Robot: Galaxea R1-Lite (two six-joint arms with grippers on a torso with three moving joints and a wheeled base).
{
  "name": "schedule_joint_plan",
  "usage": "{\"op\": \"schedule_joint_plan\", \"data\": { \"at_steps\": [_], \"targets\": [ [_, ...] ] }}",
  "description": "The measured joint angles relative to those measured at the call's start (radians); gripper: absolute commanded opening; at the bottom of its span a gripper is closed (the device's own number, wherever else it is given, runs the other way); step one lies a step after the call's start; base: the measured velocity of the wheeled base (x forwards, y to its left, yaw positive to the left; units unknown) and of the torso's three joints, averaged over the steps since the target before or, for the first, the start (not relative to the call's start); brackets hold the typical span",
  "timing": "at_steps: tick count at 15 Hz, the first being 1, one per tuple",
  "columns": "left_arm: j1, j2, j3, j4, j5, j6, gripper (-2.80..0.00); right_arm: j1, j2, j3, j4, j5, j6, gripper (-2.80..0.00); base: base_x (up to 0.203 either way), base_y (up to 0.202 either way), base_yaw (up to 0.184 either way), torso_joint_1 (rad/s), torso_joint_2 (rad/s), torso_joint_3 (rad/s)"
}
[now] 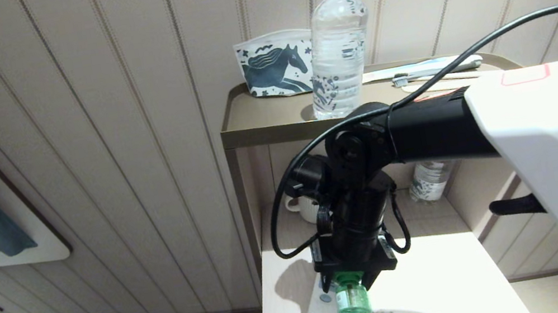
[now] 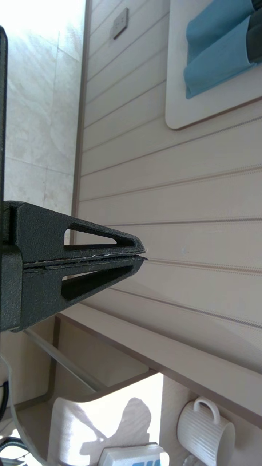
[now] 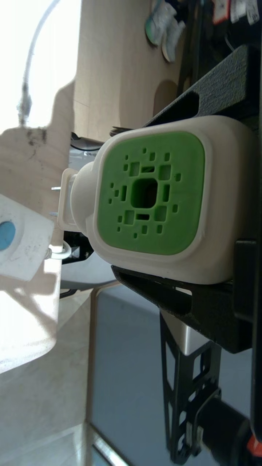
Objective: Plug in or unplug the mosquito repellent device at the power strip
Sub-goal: Insert the plug into the socket
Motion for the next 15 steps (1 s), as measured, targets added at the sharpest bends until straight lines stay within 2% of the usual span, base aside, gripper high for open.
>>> {"op": "schedule_joint_plan", "data": {
  "at_steps": [8, 15],
  "targets": [
    [-0.001, 0.0, 0.0, 0.0, 0.0, 0.0, -2.8, -0.03, 0.054, -0.003, -0.033, 0.002, 0.015, -2.8, 0.0, 0.0, 0.0, 0.0, 0.0, 0.0],
    [0.0, 0.0, 0.0, -0.001, 0.0, 0.0, -2.8, -0.027, 0.078, -0.003, -0.063, 0.001, 0.009, -2.8, 0.0, 0.0, 0.0, 0.144, -0.3, -0.156]
  ]
}}
